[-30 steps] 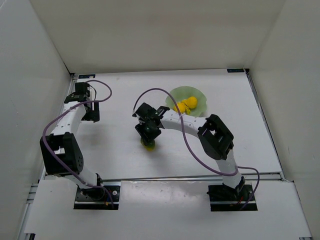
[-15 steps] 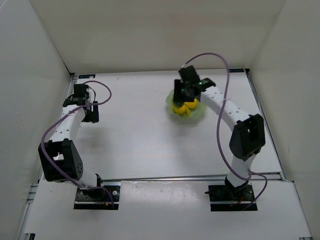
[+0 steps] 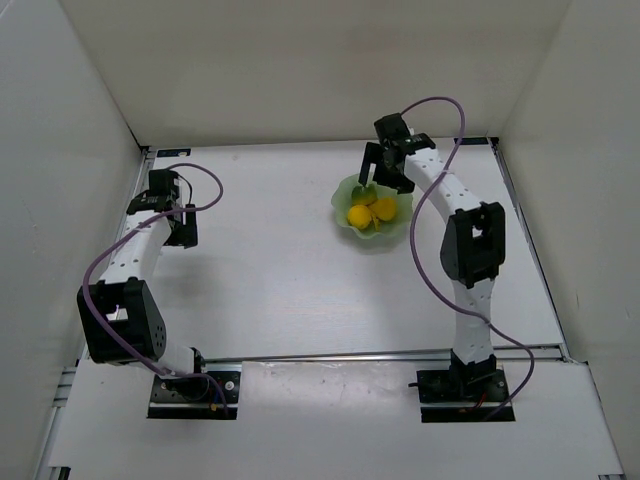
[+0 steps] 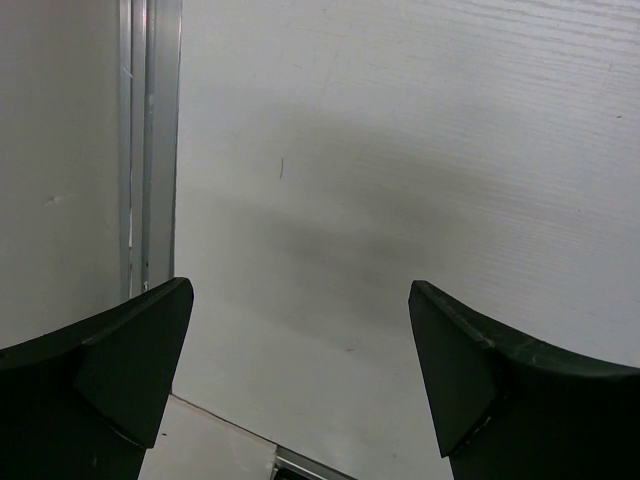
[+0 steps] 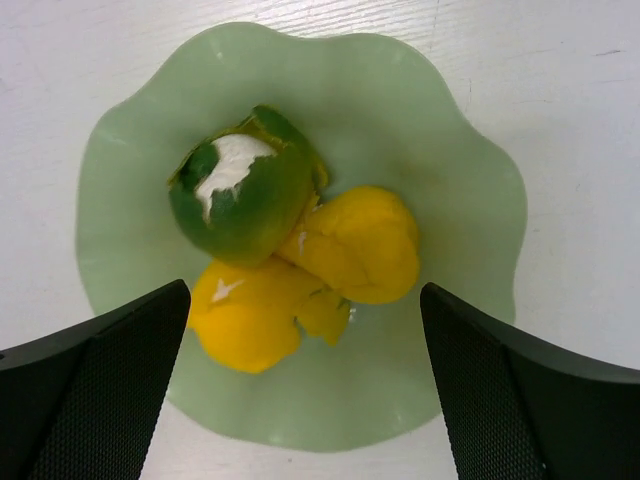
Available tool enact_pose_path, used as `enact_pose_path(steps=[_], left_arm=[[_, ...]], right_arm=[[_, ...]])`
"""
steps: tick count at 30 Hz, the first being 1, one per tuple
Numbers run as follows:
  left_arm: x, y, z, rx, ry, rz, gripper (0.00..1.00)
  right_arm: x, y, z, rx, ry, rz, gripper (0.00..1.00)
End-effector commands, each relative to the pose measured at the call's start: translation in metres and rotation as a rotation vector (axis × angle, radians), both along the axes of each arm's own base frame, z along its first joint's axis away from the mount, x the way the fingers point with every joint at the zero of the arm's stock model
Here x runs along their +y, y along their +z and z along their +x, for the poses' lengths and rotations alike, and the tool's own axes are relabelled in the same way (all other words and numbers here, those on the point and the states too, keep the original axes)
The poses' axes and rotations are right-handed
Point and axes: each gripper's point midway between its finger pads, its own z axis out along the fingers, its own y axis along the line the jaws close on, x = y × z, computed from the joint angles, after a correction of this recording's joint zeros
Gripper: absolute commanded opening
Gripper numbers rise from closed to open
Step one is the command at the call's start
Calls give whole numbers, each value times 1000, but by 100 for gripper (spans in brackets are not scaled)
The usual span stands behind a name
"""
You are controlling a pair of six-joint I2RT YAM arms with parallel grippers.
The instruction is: Place and organize the fake fruits in the fruit bowl
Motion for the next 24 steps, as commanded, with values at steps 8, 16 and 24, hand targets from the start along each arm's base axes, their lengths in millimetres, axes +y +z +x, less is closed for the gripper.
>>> enact_pose_path(steps=[8, 16, 24], left_arm=[[5, 24, -3, -83, 26, 33, 100], [1, 32, -6, -139, 42, -4, 100], [4, 33, -6, -146, 68, 4, 100]], right_arm=[[-50, 112, -56, -188, 15, 71, 100], [-140, 64, -137, -75, -192, 253, 100], [-198, 33, -191, -76, -408, 270, 100]])
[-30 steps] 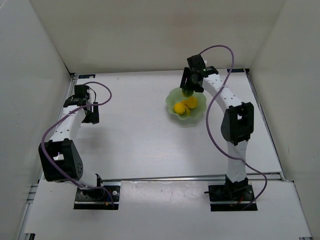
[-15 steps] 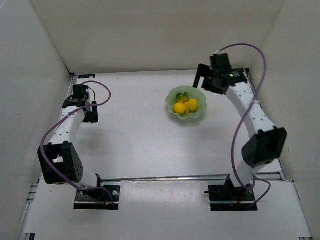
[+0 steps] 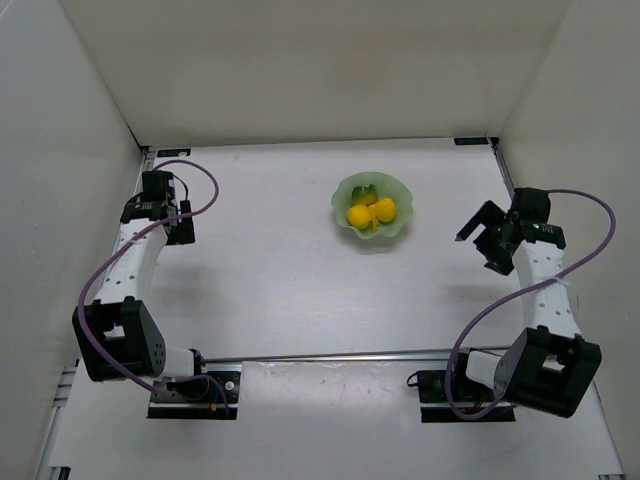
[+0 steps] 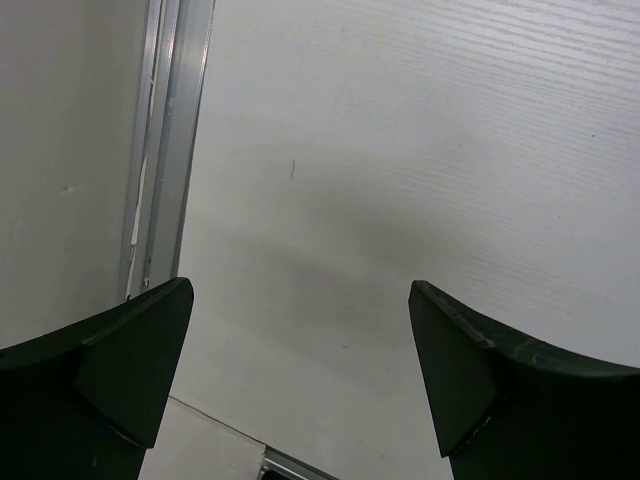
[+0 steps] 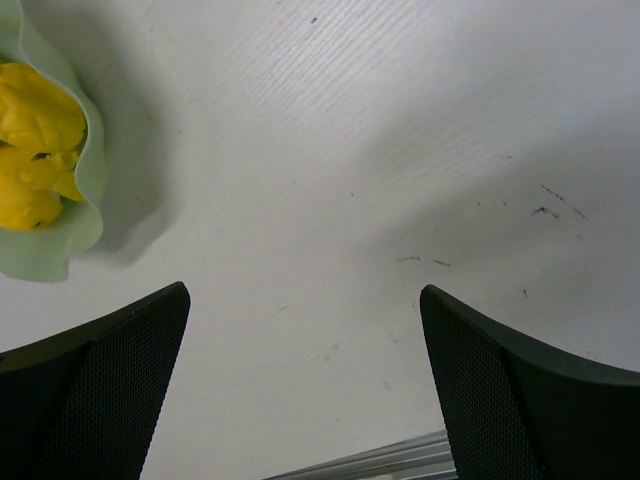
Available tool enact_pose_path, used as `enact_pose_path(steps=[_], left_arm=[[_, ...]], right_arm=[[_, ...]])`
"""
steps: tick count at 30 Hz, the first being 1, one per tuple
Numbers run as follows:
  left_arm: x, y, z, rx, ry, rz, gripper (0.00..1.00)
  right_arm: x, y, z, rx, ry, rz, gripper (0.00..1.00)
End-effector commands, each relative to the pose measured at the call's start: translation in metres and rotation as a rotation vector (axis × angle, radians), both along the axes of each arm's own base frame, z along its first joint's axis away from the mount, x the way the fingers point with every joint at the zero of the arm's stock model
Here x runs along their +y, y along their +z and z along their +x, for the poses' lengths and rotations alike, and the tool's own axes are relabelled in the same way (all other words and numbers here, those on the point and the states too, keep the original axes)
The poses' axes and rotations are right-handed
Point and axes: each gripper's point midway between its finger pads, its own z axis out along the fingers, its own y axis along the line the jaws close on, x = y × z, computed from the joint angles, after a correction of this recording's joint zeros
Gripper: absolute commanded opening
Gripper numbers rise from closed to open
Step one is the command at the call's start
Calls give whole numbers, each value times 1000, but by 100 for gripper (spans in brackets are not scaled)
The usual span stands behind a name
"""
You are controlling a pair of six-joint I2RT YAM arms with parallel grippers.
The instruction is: Place and organize the fake fruits in the fruit bowl
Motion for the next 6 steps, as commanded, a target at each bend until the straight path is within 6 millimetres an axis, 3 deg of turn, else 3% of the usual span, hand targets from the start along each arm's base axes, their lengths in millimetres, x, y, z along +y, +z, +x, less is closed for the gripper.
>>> enact_pose_path(steps=[1, 6], left_arm=[[3, 10, 0, -53, 31, 4, 100], [2, 10, 0, -54, 26, -4, 100]], right_arm=[[0, 12, 1, -79, 1, 14, 100], [-3, 11, -5, -85, -11, -4, 100]])
